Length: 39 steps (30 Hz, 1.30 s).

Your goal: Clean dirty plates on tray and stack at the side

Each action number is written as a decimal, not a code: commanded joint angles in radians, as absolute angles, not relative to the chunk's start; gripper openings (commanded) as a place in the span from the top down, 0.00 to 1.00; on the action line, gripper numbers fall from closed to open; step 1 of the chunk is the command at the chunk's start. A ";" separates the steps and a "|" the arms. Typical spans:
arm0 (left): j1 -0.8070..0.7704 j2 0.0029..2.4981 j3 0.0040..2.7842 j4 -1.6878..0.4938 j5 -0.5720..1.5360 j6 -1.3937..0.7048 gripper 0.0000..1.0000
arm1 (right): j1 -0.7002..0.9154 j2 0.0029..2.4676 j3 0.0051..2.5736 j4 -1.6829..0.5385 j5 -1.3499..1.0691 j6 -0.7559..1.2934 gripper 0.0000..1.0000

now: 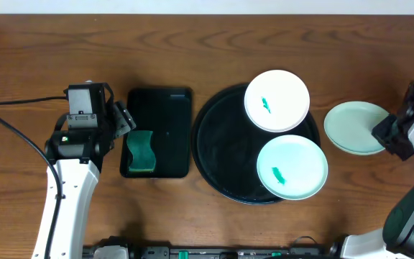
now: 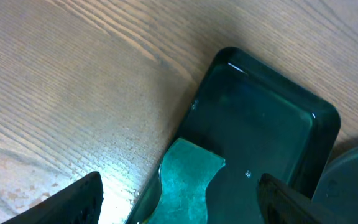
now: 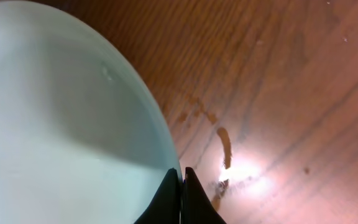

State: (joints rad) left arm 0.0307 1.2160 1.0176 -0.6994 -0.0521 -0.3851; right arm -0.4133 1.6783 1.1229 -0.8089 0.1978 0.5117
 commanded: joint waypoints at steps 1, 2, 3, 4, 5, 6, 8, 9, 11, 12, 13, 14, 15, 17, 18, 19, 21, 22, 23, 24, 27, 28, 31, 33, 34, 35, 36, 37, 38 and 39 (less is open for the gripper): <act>0.029 1.216 1.034 -0.699 -0.065 -0.386 0.20 | -0.420 1.670 1.052 -0.726 0.200 0.519 0.99; 0.029 1.216 1.034 -0.699 -0.065 -0.386 0.21 | -0.420 1.670 1.034 -0.693 0.194 0.519 0.99; 0.029 1.216 1.034 -0.699 -0.065 -0.386 0.20 | -0.420 1.670 1.021 -0.668 0.184 0.519 0.99; 0.029 1.216 1.034 -0.699 -0.065 -0.386 0.21 | -0.420 1.670 1.010 -0.645 0.173 0.519 0.99; 0.029 1.216 1.034 -0.699 -0.065 -0.386 0.21 | -0.420 1.670 1.000 -0.620 0.157 0.518 0.99; 0.029 1.216 1.034 -0.699 -0.065 -0.386 0.21 | -0.420 1.670 0.994 -0.599 0.133 0.518 0.99; 0.029 1.216 1.034 -0.699 -0.065 -0.386 0.21 | -0.420 1.670 0.993 -0.585 0.111 0.518 0.99; 0.029 1.216 1.034 -0.699 -0.065 -0.386 0.20 | -0.420 1.670 0.993 -0.580 0.104 0.517 0.99; 0.029 1.216 1.034 -0.699 -0.065 -0.386 0.21 | -0.419 1.670 0.993 -0.576 0.099 0.514 0.99; 0.029 1.216 1.034 -0.699 -0.065 -0.386 0.21 | -0.419 1.670 0.993 -0.576 0.099 0.514 0.99; 0.029 1.216 1.034 -0.699 -0.065 -0.386 0.21 | -0.419 1.670 0.993 -0.577 0.099 0.514 0.99; 0.029 1.216 1.034 -0.699 -0.065 -0.386 0.20 | -0.419 1.670 0.993 -0.580 0.099 0.514 0.94; 0.029 1.216 1.034 -0.699 -0.065 -0.386 0.20 | -0.419 1.670 0.993 -0.583 0.100 0.514 0.88; 0.029 1.216 1.034 -0.699 -0.065 -0.386 0.20 | -0.419 1.670 0.993 -0.596 0.100 0.514 0.70; 0.029 1.216 1.034 -0.699 -0.065 -0.386 0.21 | -0.419 1.670 0.993 -0.600 0.100 0.504 0.57; 0.029 1.216 1.034 -0.699 -0.065 -0.386 0.21 | -0.419 1.670 0.993 -0.606 0.100 0.483 0.46; 0.029 1.216 1.034 -0.699 -0.065 -0.386 0.20 | -0.419 1.670 0.994 -0.627 0.099 0.437 0.36; 0.029 1.216 1.034 -0.699 -0.065 -0.386 0.21 | -0.419 1.668 0.995 -0.640 0.095 0.416 0.33; 0.029 1.216 1.034 -0.699 -0.065 -0.386 0.21 | -0.419 1.666 0.999 -0.649 0.078 0.394 0.33; 0.029 1.216 1.034 -0.699 -0.065 -0.386 0.21 | -0.419 1.660 1.009 -0.669 0.038 0.366 0.33; 0.029 1.216 1.034 -0.699 -0.065 -0.386 0.20 | -0.419 1.638 1.073 -0.771 -0.112 0.312 0.43; 0.029 1.216 1.034 -0.699 -0.065 -0.386 0.21 | -0.419 1.631 1.098 -0.815 -0.150 0.298 0.44; 0.029 1.216 1.034 -0.699 -0.065 -0.386 0.20 | -0.417 1.611 1.185 -0.982 -0.265 0.250 0.44; 0.029 1.216 1.034 -0.699 -0.065 -0.386 0.21 | -0.411 1.595 1.223 -1.081 -0.330 0.216 0.42; 0.029 1.216 1.034 -0.699 -0.065 -0.386 0.21 | -0.409 1.585 1.231 -1.113 -0.359 0.191 0.37; 0.029 1.216 1.034 -0.699 -0.065 -0.386 0.20 | -0.405 1.573 1.232 -1.135 -0.390 0.157 0.28; 0.029 1.216 1.034 -0.699 -0.065 -0.386 0.21 | -0.405 1.563 1.232 -1.156 -0.408 0.138 0.01; 0.029 1.216 1.034 -0.699 -0.065 -0.386 0.20 | -0.405 1.555 1.232 -1.188 -0.408 0.126 0.01; 0.029 1.216 1.034 -0.699 -0.065 -0.386 0.21 | -0.405 1.553 1.232 -1.208 -0.409 0.113 0.01; 0.029 1.216 1.034 -0.699 -0.065 -0.386 0.21 | -0.405 1.553 1.232 -1.229 -0.409 0.098 0.01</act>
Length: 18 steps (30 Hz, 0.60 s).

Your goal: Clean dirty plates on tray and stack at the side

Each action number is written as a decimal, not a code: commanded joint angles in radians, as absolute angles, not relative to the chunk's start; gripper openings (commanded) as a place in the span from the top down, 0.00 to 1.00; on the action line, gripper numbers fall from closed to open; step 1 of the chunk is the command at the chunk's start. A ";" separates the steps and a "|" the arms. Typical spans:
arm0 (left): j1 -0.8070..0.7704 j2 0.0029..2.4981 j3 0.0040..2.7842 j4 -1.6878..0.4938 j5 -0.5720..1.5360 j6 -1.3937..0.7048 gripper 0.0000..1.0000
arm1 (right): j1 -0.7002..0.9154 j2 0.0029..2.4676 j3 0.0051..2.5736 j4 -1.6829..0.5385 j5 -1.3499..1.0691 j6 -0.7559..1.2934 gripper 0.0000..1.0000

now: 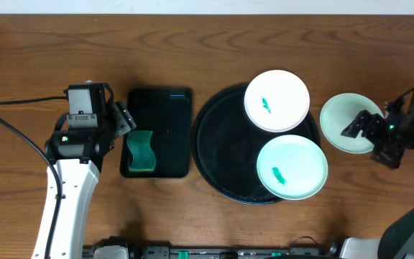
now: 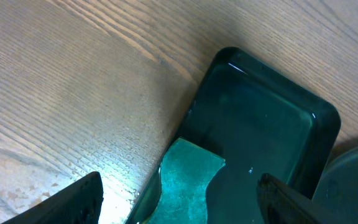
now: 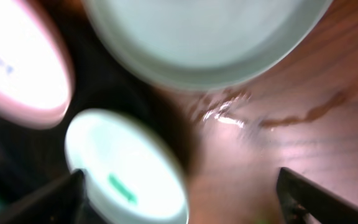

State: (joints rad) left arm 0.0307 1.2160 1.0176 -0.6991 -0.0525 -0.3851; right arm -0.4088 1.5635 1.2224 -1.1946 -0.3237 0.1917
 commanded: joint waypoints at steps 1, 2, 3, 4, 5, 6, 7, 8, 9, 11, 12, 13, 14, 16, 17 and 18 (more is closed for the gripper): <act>0.029 1.216 1.034 -0.699 -0.065 -0.386 0.20 | -0.405 1.553 1.231 -1.246 -0.410 0.087 0.01; 0.029 1.216 1.034 -0.699 -0.065 -0.386 0.21 | -0.403 1.554 1.228 -1.262 -0.410 0.088 0.01; 0.029 1.216 1.034 -0.699 -0.065 -0.386 0.21 | -0.402 1.554 1.224 -1.278 -0.408 0.087 0.12; 0.029 1.216 1.034 -0.699 -0.065 -0.386 0.21 | -0.401 1.554 1.220 -1.288 -0.405 0.084 0.23; 0.029 1.216 1.034 -0.699 -0.065 -0.386 0.20 | -0.399 1.554 1.215 -1.296 -0.399 0.084 0.46; 0.029 1.216 1.034 -0.699 -0.065 -0.386 0.21 | -0.397 1.554 1.209 -1.302 -0.389 0.084 0.62; 0.029 1.216 1.034 -0.699 -0.065 -0.386 0.20 | -0.394 1.554 1.197 -1.304 -0.382 0.084 0.73; 0.029 1.216 1.034 -0.699 -0.065 -0.386 0.20 | -0.392 1.554 1.188 -1.303 -0.381 0.084 0.72; 0.029 1.216 1.034 -0.699 -0.065 -0.386 0.20 | -0.387 1.554 1.171 -1.300 -0.382 0.084 0.70; 0.029 1.216 1.034 -0.699 -0.065 -0.386 0.21 | -0.373 1.554 1.134 -1.281 -0.379 0.084 0.67; 0.029 1.216 1.034 -0.699 -0.065 -0.386 0.21 | -0.364 1.554 1.113 -1.266 -0.374 0.084 0.66; 0.029 1.216 1.034 -0.699 -0.065 -0.386 0.21 | -0.353 1.554 1.086 -1.245 -0.367 0.084 0.65; 0.029 1.216 1.034 -0.699 -0.065 -0.386 0.21 | -0.343 1.554 1.065 -1.225 -0.363 0.084 0.64; 0.029 1.216 1.034 -0.699 -0.065 -0.386 0.20 | -0.322 1.554 1.029 -1.196 -0.364 0.117 0.61; 0.029 1.216 1.034 -0.699 -0.065 -0.386 0.21 | -0.310 1.554 1.018 -1.182 -0.363 0.128 0.60; 0.029 1.216 1.034 -0.699 -0.065 -0.386 0.20 | -0.298 1.554 1.013 -1.174 -0.362 0.127 0.60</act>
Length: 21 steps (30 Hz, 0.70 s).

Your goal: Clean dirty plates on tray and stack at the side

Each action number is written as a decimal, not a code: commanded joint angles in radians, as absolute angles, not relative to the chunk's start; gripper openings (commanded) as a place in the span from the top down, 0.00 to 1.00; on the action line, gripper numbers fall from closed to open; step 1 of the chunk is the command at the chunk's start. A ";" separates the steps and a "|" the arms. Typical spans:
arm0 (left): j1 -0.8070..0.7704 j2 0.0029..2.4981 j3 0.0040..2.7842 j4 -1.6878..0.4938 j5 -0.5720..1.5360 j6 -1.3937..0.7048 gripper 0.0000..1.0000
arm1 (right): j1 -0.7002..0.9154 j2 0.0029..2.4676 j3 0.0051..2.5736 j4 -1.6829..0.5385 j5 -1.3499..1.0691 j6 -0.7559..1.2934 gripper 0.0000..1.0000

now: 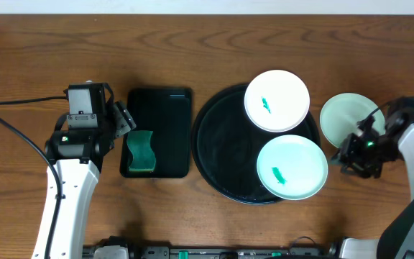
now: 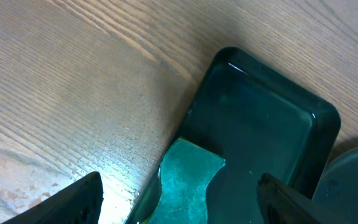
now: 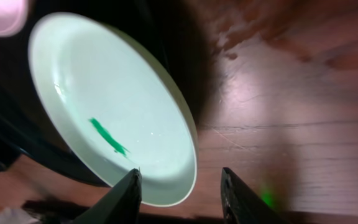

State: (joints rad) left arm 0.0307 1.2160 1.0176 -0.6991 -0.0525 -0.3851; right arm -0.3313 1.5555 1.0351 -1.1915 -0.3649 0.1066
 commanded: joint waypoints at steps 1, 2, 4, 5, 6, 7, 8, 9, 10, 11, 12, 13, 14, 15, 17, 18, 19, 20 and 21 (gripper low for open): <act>0.029 1.216 1.034 -0.699 -0.065 -0.386 0.21 | -0.285 1.554 1.010 -1.168 -0.345 0.133 0.60; 0.029 1.216 1.034 -0.699 -0.065 -0.386 0.21 | -0.275 1.554 1.008 -1.166 -0.317 0.153 0.59; 0.029 1.216 1.034 -0.699 -0.065 -0.386 0.20 | -0.249 1.554 1.006 -1.166 -0.249 0.205 0.59; 0.029 1.216 1.034 -0.699 -0.065 -0.386 0.21 | -0.233 1.554 1.005 -1.166 -0.215 0.229 0.59; 0.029 1.216 1.034 -0.699 -0.065 -0.386 0.21 | -0.221 1.554 1.004 -1.166 -0.195 0.243 0.59; 0.029 1.216 1.034 -0.699 -0.065 -0.386 0.20 | -0.204 1.554 1.004 -1.166 -0.171 0.260 0.59; 0.029 1.216 1.034 -0.699 -0.065 -0.386 0.20 | -0.189 1.554 1.004 -1.166 -0.153 0.274 0.59; 0.029 1.216 1.034 -0.699 -0.065 -0.386 0.21 | -0.177 1.554 1.004 -1.166 -0.142 0.282 0.58; 0.029 1.216 1.034 -0.699 -0.065 -0.386 0.21 | -0.160 1.554 1.004 -1.165 -0.130 0.289 0.59; 0.029 1.216 1.034 -0.699 -0.065 -0.386 0.21 | -0.146 1.554 1.003 -1.160 -0.119 0.293 0.58; 0.029 1.216 1.034 -0.699 -0.065 -0.386 0.20 | -0.132 1.554 1.003 -1.159 -0.106 0.302 0.58; 0.029 1.216 1.034 -0.699 -0.065 -0.386 0.21 | -0.121 1.554 1.002 -1.158 -0.093 0.313 0.58; 0.029 1.216 1.034 -0.699 -0.065 -0.386 0.21 | -0.110 1.554 1.000 -1.159 -0.078 0.327 0.58; 0.029 1.216 1.034 -0.699 -0.065 -0.386 0.20 | -0.094 1.554 0.995 -1.158 -0.054 0.346 0.58; 0.029 1.216 1.034 -0.699 -0.065 -0.386 0.21 | -0.076 1.554 0.983 -1.153 -0.019 0.375 0.57; 0.029 1.216 1.034 -0.699 -0.065 -0.386 0.20 | -0.072 1.554 0.976 -1.148 -0.008 0.387 0.57; 0.029 1.216 1.034 -0.699 -0.065 -0.386 0.20 | -0.068 1.554 0.963 -1.136 -0.003 0.397 0.57; 0.029 1.216 1.034 -0.699 -0.065 -0.386 0.21 | -0.068 1.554 0.952 -1.127 -0.004 0.397 0.57; 0.029 1.216 1.034 -0.699 -0.065 -0.386 0.21 | -0.068 1.554 0.941 -1.113 -0.005 0.397 0.58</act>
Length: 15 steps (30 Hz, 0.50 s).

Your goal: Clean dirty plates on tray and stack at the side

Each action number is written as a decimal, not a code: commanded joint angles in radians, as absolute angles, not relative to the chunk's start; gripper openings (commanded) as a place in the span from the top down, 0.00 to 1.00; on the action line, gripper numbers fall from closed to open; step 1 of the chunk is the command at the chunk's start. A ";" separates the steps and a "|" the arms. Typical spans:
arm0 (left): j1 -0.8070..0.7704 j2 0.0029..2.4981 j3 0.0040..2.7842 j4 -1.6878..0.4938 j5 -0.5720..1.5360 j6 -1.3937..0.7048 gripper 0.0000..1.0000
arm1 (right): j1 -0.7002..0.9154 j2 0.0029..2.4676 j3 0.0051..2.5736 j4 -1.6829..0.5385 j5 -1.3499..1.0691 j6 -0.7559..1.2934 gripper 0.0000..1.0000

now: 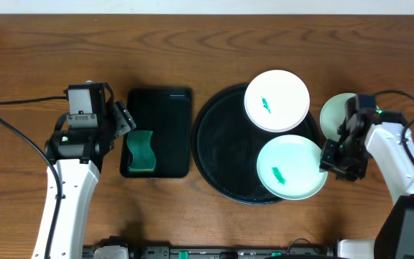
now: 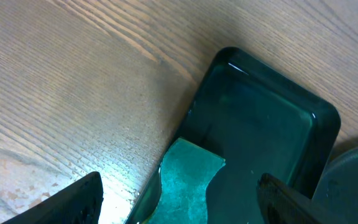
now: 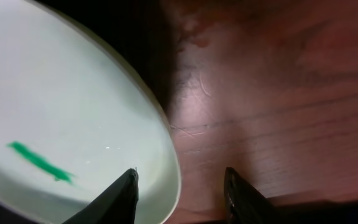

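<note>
A round black tray [image 1: 225, 147] holds two dirty plates: a white one [image 1: 277, 100] at its far right and a pale green one [image 1: 291, 167] at its near right, each with a green smear. A clean pale green plate [image 1: 333, 111] lies on the table right of the tray, partly under my right arm. My right gripper [image 1: 327, 164] is open and straddles the right rim of the near plate [image 3: 73, 124], one finger over the plate, one over the table. My left gripper [image 2: 179, 202] is open above the green sponge [image 2: 188, 180] in the black tub [image 2: 260, 130].
The black rectangular tub [image 1: 157, 132] with the sponge [image 1: 141, 151] stands left of the tray. A black cable [image 1: 13, 122] runs across the table at the far left. Bare wood table [image 1: 192, 43] lies behind everything.
My right gripper has moved left and lower, from just right of the near dirty plate to astride its right rim. The left arm has not moved.
My right gripper was shut on the rim of the clean green plate at the right. Then it was open and off that plate, which lay on the table. It then stood beside the near dirty plate, and now straddles its rim. The left arm stayed over the sponge.
</note>
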State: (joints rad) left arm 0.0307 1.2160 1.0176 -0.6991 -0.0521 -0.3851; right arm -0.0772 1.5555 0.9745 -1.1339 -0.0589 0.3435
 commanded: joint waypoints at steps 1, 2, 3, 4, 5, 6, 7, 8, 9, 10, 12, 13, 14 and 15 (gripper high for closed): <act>0.029 1.216 1.034 -0.699 -0.065 -0.386 0.21 | -0.068 1.554 0.927 -1.097 -0.005 0.404 0.58; 0.029 1.216 1.034 -0.699 -0.065 -0.386 0.21 | -0.068 1.554 0.913 -1.082 -0.008 0.405 0.58; 0.029 1.216 1.034 -0.699 -0.065 -0.386 0.21 | -0.068 1.554 0.902 -1.069 -0.009 0.404 0.60; 0.029 1.216 1.034 -0.699 -0.065 -0.386 0.21 | -0.068 1.554 0.894 -1.059 -0.009 0.404 0.62; 0.029 1.216 1.034 -0.699 -0.065 -0.386 0.21 | -0.068 1.554 0.887 -1.051 -0.009 0.404 0.75; 0.029 1.216 1.034 -0.699 -0.065 -0.386 0.21 | -0.068 1.554 0.886 -1.050 -0.009 0.404 0.87; 0.029 1.216 1.034 -0.699 -0.065 -0.386 0.21 | -0.068 1.554 0.886 -1.050 -0.009 0.404 0.98; 0.029 1.216 1.034 -0.699 -0.065 -0.386 0.21 | -0.067 1.554 0.886 -1.050 -0.013 0.404 0.99; 0.029 1.216 1.034 -0.699 -0.065 -0.386 0.20 | -0.067 1.554 0.887 -1.048 -0.017 0.404 0.99; 0.029 1.216 1.034 -0.699 -0.065 -0.386 0.21 | -0.067 1.554 0.889 -1.048 -0.030 0.403 0.99; 0.029 1.216 1.034 -0.699 -0.065 -0.386 0.21 | -0.066 1.554 0.890 -1.048 -0.076 0.403 0.99; 0.029 1.216 1.034 -0.699 -0.065 -0.386 0.20 | -0.065 1.554 0.890 -1.048 -0.112 0.402 0.99; 0.029 1.216 1.034 -0.699 -0.065 -0.386 0.20 | -0.064 1.554 0.890 -1.047 -0.150 0.390 0.99; 0.029 1.216 1.034 -0.699 -0.065 -0.386 0.20 | -0.064 1.554 0.890 -1.047 -0.197 0.383 0.99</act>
State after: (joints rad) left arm 0.0307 1.2160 1.0176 -0.6991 -0.0521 -0.3851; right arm -0.0742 1.5555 0.8902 -1.0519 -0.0879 0.3901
